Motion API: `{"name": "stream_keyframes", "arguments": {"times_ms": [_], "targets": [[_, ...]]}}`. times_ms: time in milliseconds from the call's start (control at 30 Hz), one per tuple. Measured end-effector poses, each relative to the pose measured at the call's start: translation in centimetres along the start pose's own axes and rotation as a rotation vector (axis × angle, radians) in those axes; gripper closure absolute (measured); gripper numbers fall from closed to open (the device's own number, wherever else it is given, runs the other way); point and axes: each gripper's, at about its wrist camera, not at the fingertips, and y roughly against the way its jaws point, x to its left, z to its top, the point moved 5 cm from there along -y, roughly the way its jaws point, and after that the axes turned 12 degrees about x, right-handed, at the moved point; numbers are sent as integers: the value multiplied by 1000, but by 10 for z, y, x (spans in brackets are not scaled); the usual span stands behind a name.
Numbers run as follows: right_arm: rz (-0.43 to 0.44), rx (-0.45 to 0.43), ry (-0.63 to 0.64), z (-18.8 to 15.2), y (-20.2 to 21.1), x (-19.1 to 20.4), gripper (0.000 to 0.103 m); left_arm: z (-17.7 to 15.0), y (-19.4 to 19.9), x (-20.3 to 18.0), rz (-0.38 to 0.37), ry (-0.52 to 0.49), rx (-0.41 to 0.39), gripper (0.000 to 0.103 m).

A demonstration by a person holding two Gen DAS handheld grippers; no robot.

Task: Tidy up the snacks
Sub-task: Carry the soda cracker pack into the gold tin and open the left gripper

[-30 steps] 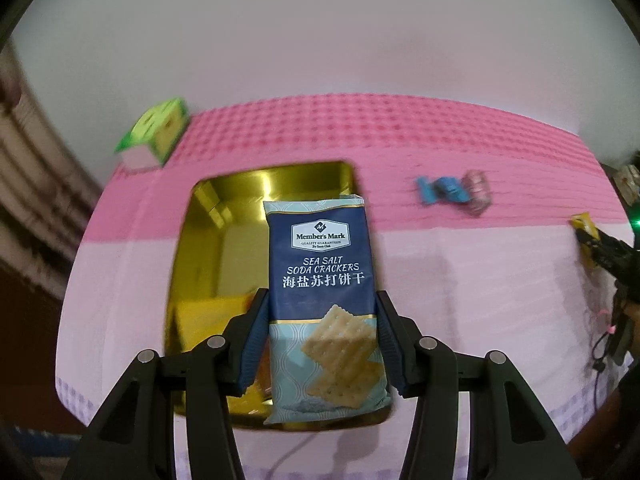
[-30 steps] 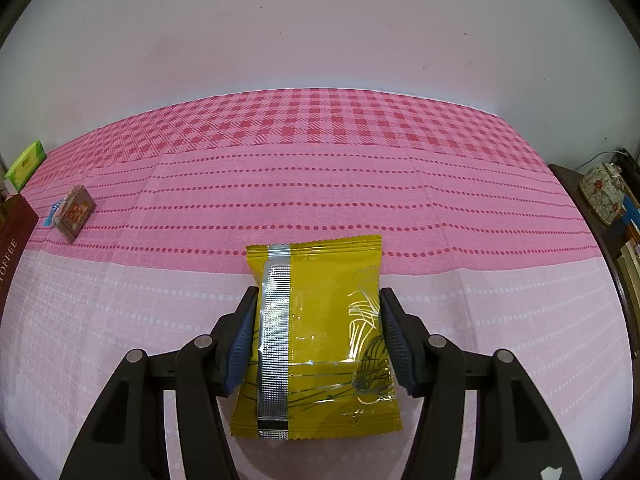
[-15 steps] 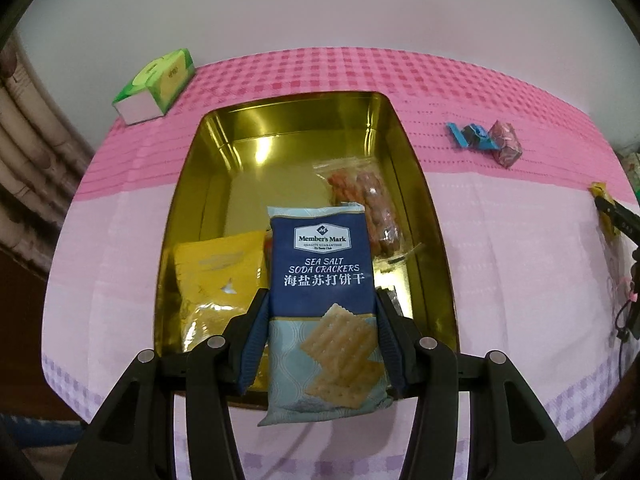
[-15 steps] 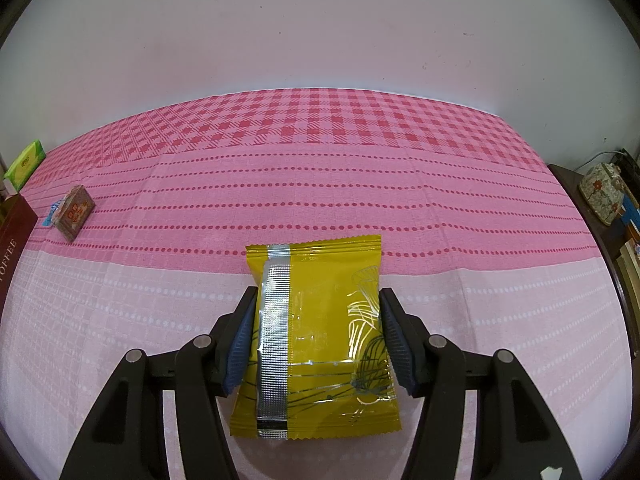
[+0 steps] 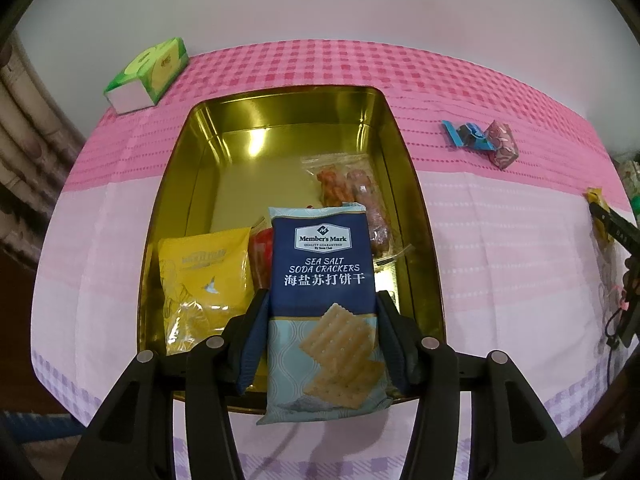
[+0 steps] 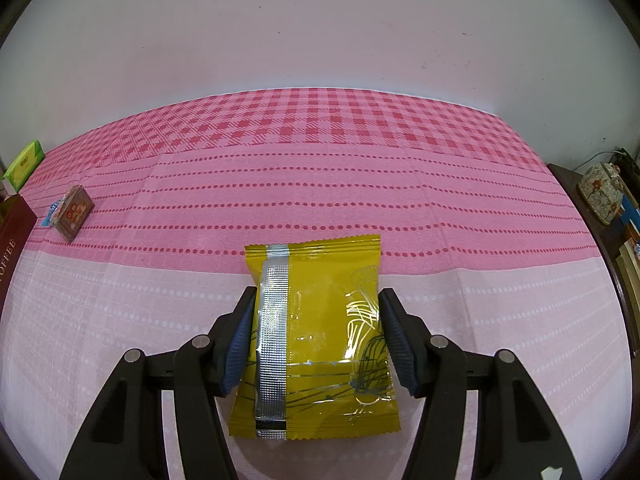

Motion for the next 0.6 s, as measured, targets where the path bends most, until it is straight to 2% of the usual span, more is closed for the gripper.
{"name": "stream_keyframes", "arguments": {"times_ms": [200,333,433,600], "targets": [[-9,1,0,1,0,0,46,-2,4,2,-18,19,-9,40],[-13,2,-2,1,0,-1,45,-5,11,2,-41,22,-16,38],[-12,2,-17,1,1,-1,45,-8,22,5,-43,25,-49,38],[-26,4,-54,-2,3,0,44,-14,42,17,8,50,-133,35]]}}
